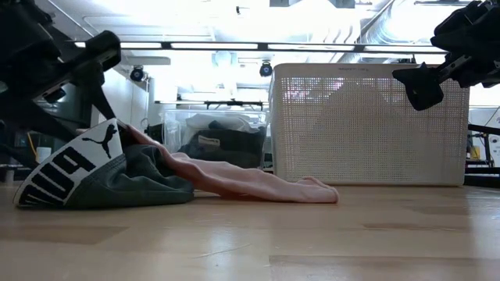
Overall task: Pick & Place Cloths
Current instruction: Put the pink sock into the left transparent bin
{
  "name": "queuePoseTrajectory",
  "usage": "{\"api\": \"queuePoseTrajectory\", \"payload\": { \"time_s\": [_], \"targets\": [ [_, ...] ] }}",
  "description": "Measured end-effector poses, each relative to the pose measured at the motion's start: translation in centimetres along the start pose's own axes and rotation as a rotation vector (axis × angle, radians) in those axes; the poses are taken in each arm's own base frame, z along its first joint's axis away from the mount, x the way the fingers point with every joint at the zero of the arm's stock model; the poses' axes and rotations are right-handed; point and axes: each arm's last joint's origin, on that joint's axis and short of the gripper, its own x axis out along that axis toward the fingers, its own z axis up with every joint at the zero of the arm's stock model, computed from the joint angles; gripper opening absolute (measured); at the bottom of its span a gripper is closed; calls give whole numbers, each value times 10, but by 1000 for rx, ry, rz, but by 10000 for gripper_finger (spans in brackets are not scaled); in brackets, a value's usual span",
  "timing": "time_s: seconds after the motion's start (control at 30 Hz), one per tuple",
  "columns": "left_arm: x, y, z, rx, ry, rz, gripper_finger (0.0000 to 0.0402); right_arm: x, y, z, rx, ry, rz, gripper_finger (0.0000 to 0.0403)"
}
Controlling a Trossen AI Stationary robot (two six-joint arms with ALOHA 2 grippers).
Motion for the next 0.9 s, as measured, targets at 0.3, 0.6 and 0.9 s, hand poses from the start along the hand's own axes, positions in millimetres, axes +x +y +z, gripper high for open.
{"api": "queuePoseTrajectory", "payload": {
  "time_s": [0.3, 0.6, 0.9],
  "targets": [
    [7, -3, 4, 4, 3, 14, 142, 0, 0, 0, 0, 0, 0, 318],
    [7, -3, 3, -60, 12, 21, 11, 0, 0, 0, 0, 0, 0, 318],
    [5, 5, 2, -255, 103, 243, 5, 0, 0, 0, 0, -1, 0, 318]
  ]
}}
